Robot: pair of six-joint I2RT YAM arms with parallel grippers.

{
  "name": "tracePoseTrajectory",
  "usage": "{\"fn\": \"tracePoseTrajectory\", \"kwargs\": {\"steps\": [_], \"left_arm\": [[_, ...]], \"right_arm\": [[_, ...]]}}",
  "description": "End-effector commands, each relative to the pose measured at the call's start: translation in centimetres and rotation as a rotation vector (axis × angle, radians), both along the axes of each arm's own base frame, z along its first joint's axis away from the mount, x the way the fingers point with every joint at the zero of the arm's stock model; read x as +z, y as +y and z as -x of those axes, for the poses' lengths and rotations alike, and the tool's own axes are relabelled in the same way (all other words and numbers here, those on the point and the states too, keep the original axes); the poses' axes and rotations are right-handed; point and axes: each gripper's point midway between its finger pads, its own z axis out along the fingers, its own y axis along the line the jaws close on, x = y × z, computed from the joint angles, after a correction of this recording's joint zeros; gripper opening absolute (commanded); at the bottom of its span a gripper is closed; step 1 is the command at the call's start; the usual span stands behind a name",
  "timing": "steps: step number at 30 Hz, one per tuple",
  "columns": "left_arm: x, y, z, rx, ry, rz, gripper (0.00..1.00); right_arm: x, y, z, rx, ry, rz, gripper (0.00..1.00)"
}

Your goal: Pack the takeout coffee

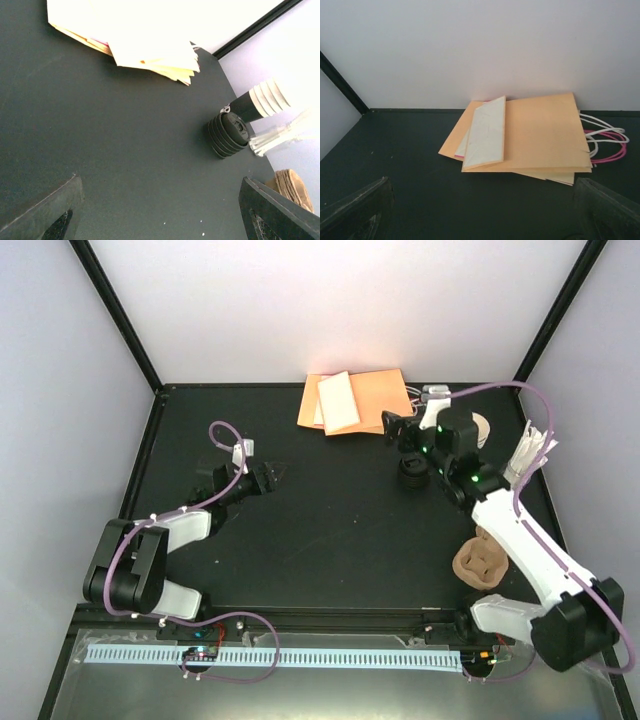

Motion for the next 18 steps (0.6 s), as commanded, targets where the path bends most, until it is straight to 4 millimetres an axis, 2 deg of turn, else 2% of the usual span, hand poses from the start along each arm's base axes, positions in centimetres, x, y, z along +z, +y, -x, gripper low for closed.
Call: {"fn": "tracePoseTrajectory", "kwargs": {"steps": [1,4,11,18], "left_arm": [[1.4,0.2,-0.2,0.011,-0.068,-0.015,0.87],[1.4,0.2,-0.2,0.014,-0.067,-0.015,0.87],[1.6,0.4,-0.2,0.021,-0.072,-0.022,0.87],[1.6,0.6,-0.2,0.030,-0.073,-0.028,0.87]], "right_arm": [[-0.9,1.7,-1.2,0.056,0.117,0.014,1.00],[-1.1,3.2,-3.1,0.088,0.189,0.028,1.00],[-5.2,6.3,-7.3,0.114,0.374,0.017,1.00],[-7.5,7.9,-9.4,0.171,0.461,-0.035,1.00]]}}
